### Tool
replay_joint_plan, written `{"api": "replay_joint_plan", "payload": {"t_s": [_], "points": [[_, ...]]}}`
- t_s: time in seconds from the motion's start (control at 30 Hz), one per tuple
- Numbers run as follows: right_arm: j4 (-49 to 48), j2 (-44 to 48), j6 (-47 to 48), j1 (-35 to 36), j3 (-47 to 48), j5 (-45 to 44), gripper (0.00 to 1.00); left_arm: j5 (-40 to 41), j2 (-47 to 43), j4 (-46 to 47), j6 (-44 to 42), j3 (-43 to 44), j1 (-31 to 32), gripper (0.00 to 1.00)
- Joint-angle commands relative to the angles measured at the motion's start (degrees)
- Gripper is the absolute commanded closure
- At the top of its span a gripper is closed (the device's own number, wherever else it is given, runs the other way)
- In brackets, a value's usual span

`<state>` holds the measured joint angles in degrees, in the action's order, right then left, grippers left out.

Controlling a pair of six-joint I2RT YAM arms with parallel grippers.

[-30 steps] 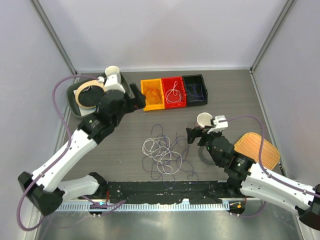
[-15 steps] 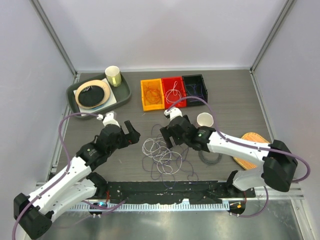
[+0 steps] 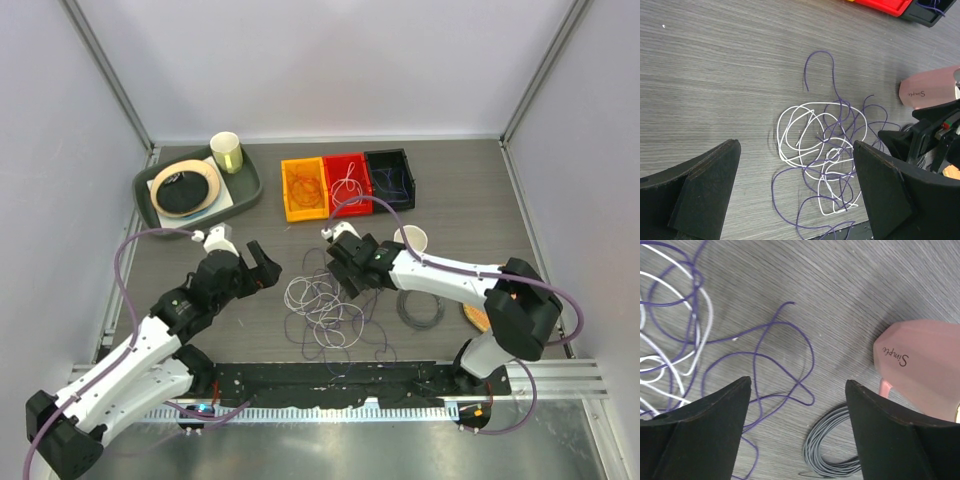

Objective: Untangle the cables
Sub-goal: Untie the cable.

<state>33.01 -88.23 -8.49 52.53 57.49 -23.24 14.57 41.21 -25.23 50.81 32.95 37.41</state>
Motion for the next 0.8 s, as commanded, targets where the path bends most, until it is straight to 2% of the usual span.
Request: {"api": "replay_joint_plan", "payload": {"t_s": [0.0, 0.07, 0.3, 0.4, 0.5, 0.53, 0.6, 0.77], "points": [[1.8, -1.9, 1.5, -2.1, 2.3, -1.6, 0.22, -1.3, 1.6, 2.5, 0.6, 0.4, 0.0, 0.0], [1.7, -3.2, 1.5, -2.5, 2.2, -0.5, 0.29, -1.3, 2.1, 2.5, 0.6, 0.5, 0.0, 0.0], [0.8, -7.8, 1.8, -3.0, 2.3, -0.8, 0.33, -1.6, 3.0, 2.8, 0.9, 0.6, 0.0, 0.0], [-0.2, -9.4, 1.0, -3.4, 2.7, -1.4, 0.43, -2.0, 2.6, 2.7, 0.8, 0.6, 0.0, 0.0], [-0.8, -11.3, -0.2, -3.8, 3.6, -3.2, 0.69, -1.7, 2.1, 2.6, 0.9, 0.5, 0.0, 0.0], [-0.8, -11.6, -1.0, -3.9, 3.9, -3.7, 0.84, -1.6, 1.9, 2.5, 0.9, 0.5, 0.0, 0.0], [-0.9, -11.5, -1.4, -3.8, 4.4, -5.0, 0.96, -1.6, 1.4, 2.5, 1.0, 0.5, 0.0, 0.0], [2.5, -5.6, -2.4, -3.5, 8.7, -6.8, 0.99, -1.7, 1.3, 3.3, 1.0, 0.3, 0.0, 0.0]]}}
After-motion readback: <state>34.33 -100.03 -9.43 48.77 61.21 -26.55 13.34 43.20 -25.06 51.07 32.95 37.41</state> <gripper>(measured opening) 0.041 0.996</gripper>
